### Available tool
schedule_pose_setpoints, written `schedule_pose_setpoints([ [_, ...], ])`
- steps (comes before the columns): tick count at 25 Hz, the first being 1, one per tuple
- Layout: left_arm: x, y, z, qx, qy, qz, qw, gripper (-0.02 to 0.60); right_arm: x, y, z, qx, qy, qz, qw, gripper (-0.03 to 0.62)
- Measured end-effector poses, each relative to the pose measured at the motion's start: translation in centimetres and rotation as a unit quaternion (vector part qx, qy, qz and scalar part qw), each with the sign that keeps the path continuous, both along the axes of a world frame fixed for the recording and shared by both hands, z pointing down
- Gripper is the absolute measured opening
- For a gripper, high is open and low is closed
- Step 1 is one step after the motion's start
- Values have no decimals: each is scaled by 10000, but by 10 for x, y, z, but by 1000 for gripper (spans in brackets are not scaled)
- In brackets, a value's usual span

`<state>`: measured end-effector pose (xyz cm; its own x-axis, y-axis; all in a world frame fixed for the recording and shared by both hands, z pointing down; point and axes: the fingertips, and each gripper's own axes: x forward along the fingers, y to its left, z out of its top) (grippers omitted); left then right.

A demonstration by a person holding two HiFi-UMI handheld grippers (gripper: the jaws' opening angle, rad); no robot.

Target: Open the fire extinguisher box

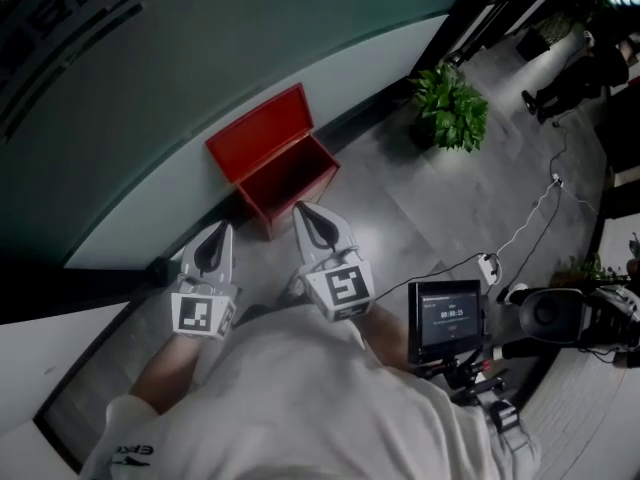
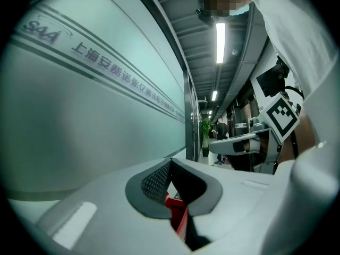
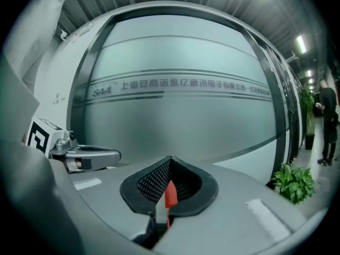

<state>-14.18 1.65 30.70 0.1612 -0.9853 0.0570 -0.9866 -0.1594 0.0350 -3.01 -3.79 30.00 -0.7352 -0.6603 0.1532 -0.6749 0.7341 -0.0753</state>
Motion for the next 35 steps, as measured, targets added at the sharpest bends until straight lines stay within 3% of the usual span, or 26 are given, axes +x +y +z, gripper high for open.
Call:
schedule_pose_setpoints([
  [12,8,148,-8,199,218,467,9985,2,0,166,-12,55,153,378,9992,12],
  [17,23,189,-14,263,208,585,9977,2,6,211,-16,152,270,257,9992,12],
  [24,35,212,-22,309,177,561,9978,3,11,236,-20,175,230,133,9995,12],
  [35,52,209,-22,262,194,523,9981,3,34,232,-15,34,205,188,9996,12],
])
